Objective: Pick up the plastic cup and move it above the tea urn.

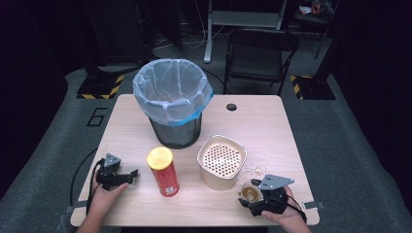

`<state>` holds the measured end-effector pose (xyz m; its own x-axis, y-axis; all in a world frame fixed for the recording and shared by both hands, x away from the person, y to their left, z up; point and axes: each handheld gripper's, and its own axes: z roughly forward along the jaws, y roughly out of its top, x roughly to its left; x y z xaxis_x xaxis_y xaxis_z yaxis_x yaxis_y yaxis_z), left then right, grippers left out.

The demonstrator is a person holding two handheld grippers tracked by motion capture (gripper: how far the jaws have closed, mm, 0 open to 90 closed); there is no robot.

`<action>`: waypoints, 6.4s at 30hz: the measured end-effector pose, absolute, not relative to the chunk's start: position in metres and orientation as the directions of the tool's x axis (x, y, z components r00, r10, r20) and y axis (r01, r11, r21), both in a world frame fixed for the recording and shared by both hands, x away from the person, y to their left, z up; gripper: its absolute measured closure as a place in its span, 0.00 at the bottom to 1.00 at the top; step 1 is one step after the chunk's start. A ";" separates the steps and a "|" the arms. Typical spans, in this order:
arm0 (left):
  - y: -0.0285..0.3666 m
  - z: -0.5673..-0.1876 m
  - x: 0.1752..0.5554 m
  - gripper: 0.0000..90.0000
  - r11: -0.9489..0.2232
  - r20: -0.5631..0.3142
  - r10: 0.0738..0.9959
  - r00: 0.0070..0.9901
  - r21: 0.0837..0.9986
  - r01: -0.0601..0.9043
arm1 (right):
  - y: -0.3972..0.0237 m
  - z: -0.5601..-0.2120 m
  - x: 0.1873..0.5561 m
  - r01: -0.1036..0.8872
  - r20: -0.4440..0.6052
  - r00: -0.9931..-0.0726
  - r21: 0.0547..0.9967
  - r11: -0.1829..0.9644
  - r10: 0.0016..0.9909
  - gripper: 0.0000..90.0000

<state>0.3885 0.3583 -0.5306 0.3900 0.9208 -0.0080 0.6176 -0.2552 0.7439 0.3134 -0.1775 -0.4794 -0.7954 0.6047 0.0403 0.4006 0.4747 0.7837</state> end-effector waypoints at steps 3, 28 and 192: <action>0.358 -0.531 0.388 0.16 -0.255 -0.008 0.921 0.390 0.744 0.617 | -0.177 -0.487 0.313 0.396 0.027 -0.800 0.774 0.494 0.599 0.23; 0.358 -0.531 0.389 0.16 -0.255 -0.008 0.921 0.390 0.744 0.617 | -0.179 -0.482 0.309 0.340 -0.030 -0.803 0.797 0.499 0.595 0.37; 0.359 -0.530 0.389 0.16 -0.259 -0.010 0.919 0.395 0.738 0.623 | -0.079 -0.421 0.401 -0.477 -0.920 0.085 -0.374 0.795 -0.382 0.43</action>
<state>0.3888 0.3586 -0.5299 0.3945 0.9188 -0.0103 0.6229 -0.2592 0.7381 0.4009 -0.0785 -0.4210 0.0848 -0.3822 -0.9202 -0.4772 0.7951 -0.3742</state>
